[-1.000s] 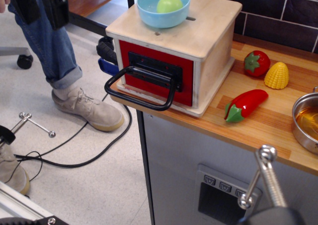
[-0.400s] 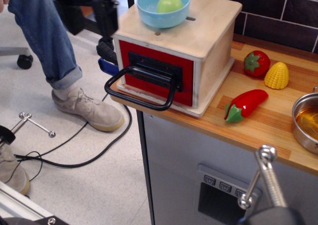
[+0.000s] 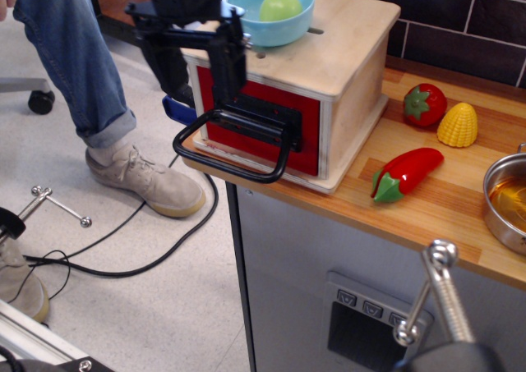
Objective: Open drawer of box
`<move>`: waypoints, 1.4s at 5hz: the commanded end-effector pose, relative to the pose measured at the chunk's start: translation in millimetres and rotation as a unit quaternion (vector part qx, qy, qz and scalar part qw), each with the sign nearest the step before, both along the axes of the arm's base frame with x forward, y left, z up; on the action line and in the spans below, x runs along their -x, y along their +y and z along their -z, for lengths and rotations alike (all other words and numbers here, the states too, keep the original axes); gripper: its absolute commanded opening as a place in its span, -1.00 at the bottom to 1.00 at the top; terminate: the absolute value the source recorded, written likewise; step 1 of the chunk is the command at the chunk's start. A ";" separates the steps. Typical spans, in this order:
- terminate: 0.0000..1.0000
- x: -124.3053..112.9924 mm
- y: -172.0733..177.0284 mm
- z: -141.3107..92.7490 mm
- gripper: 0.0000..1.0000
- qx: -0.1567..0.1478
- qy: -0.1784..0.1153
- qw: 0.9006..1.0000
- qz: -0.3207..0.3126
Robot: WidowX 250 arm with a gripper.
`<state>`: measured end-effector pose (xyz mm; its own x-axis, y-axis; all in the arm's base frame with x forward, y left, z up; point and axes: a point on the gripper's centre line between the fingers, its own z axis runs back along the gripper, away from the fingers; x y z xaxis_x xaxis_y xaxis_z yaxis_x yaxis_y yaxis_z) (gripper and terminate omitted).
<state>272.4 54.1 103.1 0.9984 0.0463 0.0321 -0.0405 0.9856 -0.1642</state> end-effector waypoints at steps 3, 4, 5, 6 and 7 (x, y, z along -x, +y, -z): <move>-1.00 2.1 -36.6 47.8 1.00 -0.045 -0.059 0.997 -0.008; -1.00 1.7 -37.4 54.5 1.00 -0.058 -0.060 0.996 -0.007; -1.00 5.5 -35.9 60.4 1.00 -0.073 -0.050 0.996 -0.005; -1.00 27.6 -35.5 68.2 1.00 -0.091 -0.026 0.996 0.004; -1.00 60.8 -33.3 72.3 1.00 -0.103 0.011 0.995 0.010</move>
<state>212.8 24.5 31.0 0.9975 0.0509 0.0500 -0.0529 0.9979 0.0382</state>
